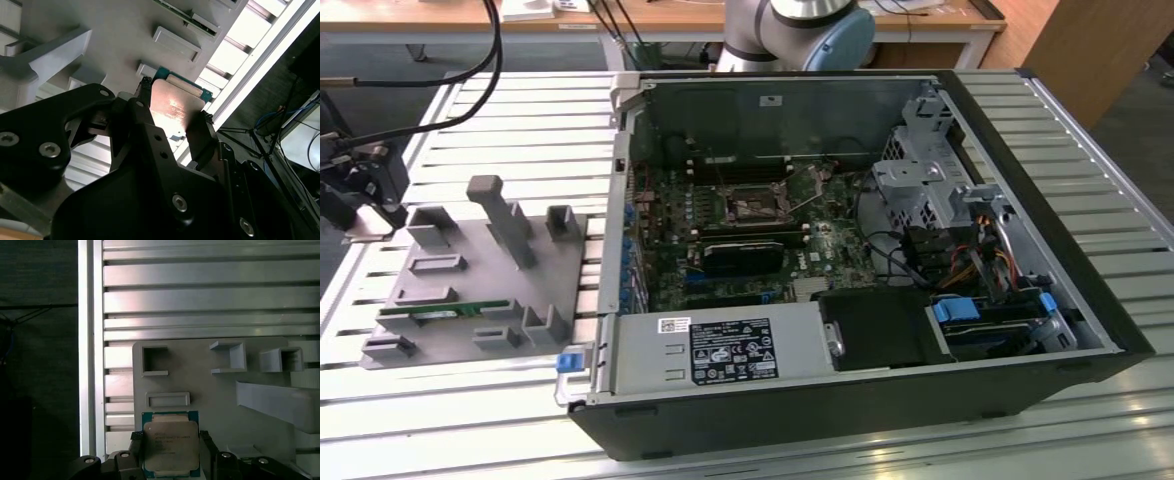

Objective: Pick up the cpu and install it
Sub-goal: 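Pick up the cpu and move it towards the insertion slot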

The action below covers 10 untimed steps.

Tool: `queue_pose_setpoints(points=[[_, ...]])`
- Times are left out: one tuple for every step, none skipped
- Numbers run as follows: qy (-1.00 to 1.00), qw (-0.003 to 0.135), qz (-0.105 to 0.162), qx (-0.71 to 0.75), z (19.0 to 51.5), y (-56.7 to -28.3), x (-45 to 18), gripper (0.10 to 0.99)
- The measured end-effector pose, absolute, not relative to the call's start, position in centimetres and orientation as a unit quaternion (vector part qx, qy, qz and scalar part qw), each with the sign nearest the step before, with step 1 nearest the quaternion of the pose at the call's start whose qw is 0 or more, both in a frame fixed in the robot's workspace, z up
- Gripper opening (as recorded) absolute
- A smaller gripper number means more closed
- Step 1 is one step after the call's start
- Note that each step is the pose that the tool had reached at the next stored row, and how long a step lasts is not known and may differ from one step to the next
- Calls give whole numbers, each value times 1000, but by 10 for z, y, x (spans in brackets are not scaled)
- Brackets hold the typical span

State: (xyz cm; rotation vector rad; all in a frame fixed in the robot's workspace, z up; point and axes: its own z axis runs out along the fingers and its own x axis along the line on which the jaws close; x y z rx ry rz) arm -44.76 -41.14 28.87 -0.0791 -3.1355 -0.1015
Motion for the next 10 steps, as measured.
queue_pose_setpoints(points=[[-999,2,-32,-25,289,-411,-448,533],[-999,2,-32,-25,289,-411,-448,533],[-999,2,-32,-25,289,-411,-448,533],[-999,2,-32,-25,290,-410,-448,533],[-999,2,-32,-25,290,-409,-448,533],[-999,2,-32,-25,291,-409,-448,533],[-999,2,-32,-25,291,-409,-448,533],[-999,2,-32,-25,292,-409,-448,533],[-999,2,-32,-25,292,-409,-448,533],[-999,2,-32,-25,292,-409,-448,533]])
